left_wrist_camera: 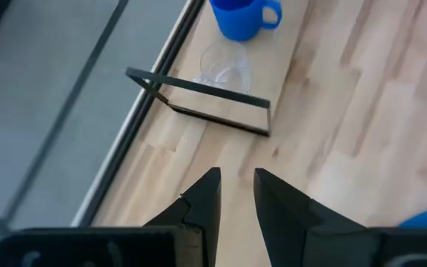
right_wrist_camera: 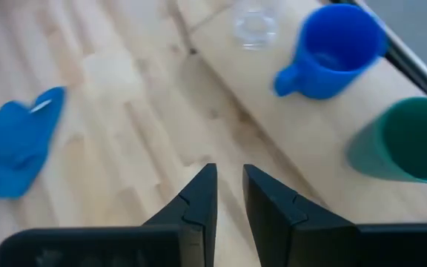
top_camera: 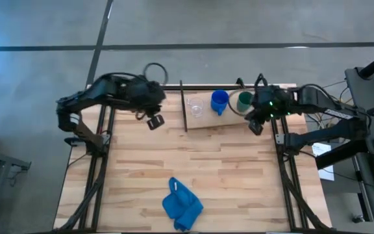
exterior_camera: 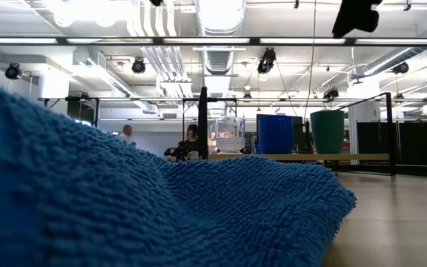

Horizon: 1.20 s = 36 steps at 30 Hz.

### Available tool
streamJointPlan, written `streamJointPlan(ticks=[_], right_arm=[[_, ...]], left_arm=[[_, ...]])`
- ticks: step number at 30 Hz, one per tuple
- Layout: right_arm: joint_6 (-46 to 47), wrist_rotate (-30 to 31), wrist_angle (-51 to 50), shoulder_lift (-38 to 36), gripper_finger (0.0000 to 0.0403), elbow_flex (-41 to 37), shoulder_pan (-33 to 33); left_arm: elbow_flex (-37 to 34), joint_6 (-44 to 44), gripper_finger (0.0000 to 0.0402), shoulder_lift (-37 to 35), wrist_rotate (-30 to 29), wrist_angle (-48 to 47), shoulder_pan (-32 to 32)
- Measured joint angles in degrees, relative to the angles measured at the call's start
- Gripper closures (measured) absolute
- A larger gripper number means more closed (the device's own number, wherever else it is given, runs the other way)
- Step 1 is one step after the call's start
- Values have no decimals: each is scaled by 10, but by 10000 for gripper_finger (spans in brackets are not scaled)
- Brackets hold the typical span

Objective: Stack small to large cups/mugs on shelf
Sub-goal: Return to Home Position

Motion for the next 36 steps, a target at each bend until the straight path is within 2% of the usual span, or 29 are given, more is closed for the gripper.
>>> streamJointPlan(ticks=[3, 8, 15, 21, 25, 28, 32, 36], right_arm=[[10, 3, 1, -10, 341, 0, 49], [11, 5, 0, -24, 341, 0, 93], [10, 5, 3, -33, 341, 0, 98], [12, 5, 8, -24, 341, 0, 98], [-5, 63, -8, -33, 341, -10, 98], [-4, 80, 34, -71, 341, -33, 98], [-25, 49, 165, -161, 342, -95, 106], [-51, 36, 301, -259, 342, -180, 107]], left_arm=[[-2, -34, 333, -29, 16, 3, -2], [-34, -37, 333, -79, 17, 40, -10], [-135, -49, 333, -151, 46, 196, -10], [-225, -17, 333, -197, 48, 240, -10], [-315, -5, 333, -249, 53, 329, -10], [-400, -3, 333, -302, 62, 434, -10], [-521, -2, 333, -378, 106, 554, -10], [-634, -11, 333, -438, 109, 694, -10]])
